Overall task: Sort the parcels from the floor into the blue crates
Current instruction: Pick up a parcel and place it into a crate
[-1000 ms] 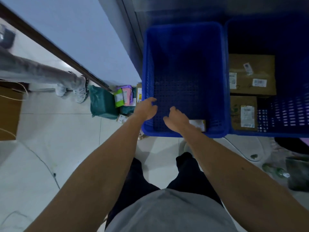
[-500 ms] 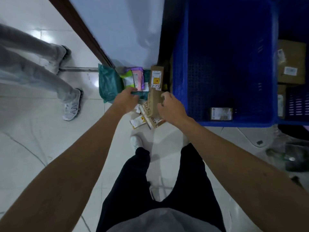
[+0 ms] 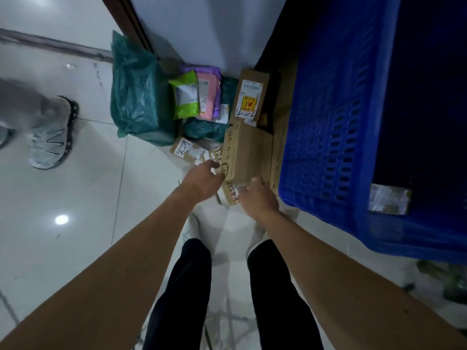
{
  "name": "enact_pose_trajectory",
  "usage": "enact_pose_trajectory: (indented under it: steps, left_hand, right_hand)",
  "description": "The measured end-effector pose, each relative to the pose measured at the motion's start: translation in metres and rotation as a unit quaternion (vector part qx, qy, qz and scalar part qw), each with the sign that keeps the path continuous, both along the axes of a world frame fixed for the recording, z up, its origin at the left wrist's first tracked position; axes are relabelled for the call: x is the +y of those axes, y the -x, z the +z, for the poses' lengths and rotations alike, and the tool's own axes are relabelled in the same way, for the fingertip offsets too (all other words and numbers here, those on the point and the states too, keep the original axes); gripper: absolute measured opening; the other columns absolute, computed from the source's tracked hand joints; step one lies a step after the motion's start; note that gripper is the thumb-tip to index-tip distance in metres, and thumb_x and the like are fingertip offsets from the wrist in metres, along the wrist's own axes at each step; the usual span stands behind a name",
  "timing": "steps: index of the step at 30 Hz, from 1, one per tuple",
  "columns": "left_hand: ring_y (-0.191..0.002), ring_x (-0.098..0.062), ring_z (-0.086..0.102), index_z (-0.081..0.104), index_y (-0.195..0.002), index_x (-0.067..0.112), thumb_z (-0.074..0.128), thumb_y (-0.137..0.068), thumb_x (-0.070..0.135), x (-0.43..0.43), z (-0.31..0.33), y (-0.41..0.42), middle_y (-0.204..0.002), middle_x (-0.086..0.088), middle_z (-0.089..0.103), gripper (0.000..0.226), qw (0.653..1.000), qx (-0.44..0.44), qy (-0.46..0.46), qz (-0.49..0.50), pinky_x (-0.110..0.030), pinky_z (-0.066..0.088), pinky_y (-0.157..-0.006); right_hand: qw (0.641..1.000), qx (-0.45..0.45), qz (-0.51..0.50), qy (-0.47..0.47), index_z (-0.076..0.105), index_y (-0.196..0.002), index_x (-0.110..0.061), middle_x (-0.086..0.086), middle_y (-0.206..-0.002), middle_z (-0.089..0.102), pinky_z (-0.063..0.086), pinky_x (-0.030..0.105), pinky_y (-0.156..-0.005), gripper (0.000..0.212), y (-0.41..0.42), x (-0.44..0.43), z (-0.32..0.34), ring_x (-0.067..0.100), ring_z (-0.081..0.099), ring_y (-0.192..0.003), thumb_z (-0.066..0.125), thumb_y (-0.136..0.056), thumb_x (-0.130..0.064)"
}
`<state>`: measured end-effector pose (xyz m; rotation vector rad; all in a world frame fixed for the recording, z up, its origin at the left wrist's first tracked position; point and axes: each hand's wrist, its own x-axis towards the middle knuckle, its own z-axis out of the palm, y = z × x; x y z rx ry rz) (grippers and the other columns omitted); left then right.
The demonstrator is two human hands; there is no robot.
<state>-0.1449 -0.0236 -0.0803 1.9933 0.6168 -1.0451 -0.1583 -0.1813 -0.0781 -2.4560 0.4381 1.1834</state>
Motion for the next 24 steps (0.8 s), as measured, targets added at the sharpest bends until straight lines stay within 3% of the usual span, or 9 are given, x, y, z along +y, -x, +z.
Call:
enact_pose_trajectory:
  steps: [6, 10, 15, 20, 24]
  left_hand:
    - [-0.121, -0.029, 0.057, 0.042, -0.146, 0.017, 0.063, -0.092, 0.044, -0.013, -0.111, 0.001, -0.139, -0.009, 0.056, 0.064, 0.996, 0.039, 0.038, 0.069, -0.038, 0.047, -0.101]
    - [-0.104, -0.022, 0.057, 0.045, -0.136, 0.009, 0.072, -0.082, 0.051, -0.030, -0.159, -0.002, -0.122, -0.004, 0.059, 0.073, 0.982, 0.058, 0.076, 0.163, -0.033, 0.047, -0.086]
    - [-0.104, -0.025, 0.063, 0.046, -0.129, 0.015, 0.073, -0.052, 0.068, -0.051, -0.184, 0.001, -0.117, -0.006, 0.061, 0.097, 0.975, 0.029, 0.073, 0.209, -0.044, 0.056, -0.091]
    - [-0.087, -0.016, 0.071, 0.060, -0.111, 0.022, 0.082, -0.045, 0.066, -0.043, -0.187, -0.001, -0.097, 0.003, 0.073, 0.083, 0.969, 0.019, 0.097, 0.227, -0.039, 0.061, -0.080]
    - [-0.082, -0.016, 0.072, 0.066, -0.101, 0.019, 0.088, -0.054, 0.055, -0.037, -0.166, -0.005, -0.092, 0.001, 0.074, 0.062, 0.960, 0.008, 0.100, 0.262, -0.037, 0.062, -0.078]
  right_hand:
    - [0.986, -0.126, 0.063, 0.089, 0.041, -0.144, -0.017, 0.014, -0.144, 0.040, 0.044, 0.039, -0.092, 0.052, -0.017, -0.003, -0.101, 0.029, 0.048, -0.123, 0.049, -0.099, -0.041]
    - [0.985, -0.144, 0.027, 0.086, 0.036, -0.148, -0.016, 0.013, -0.149, 0.036, 0.042, 0.039, -0.099, 0.062, -0.028, -0.005, -0.145, 0.028, 0.042, -0.129, 0.055, -0.094, -0.039]
    - [0.966, -0.227, 0.033, 0.117, 0.041, -0.143, -0.014, 0.012, -0.142, 0.040, 0.036, 0.028, -0.081, 0.051, -0.025, -0.014, -0.176, 0.024, 0.046, -0.120, 0.049, -0.096, -0.031]
    - [0.964, -0.238, 0.015, 0.118, 0.040, -0.143, -0.015, 0.011, -0.141, 0.039, 0.036, 0.027, -0.078, 0.050, -0.024, -0.016, -0.181, 0.021, 0.046, -0.117, 0.049, -0.096, -0.031]
    - [0.968, -0.228, -0.047, 0.097, 0.036, -0.147, -0.018, 0.010, -0.144, 0.037, 0.043, 0.032, -0.084, 0.052, -0.024, -0.007, -0.163, 0.022, 0.048, -0.117, 0.043, -0.101, -0.039]
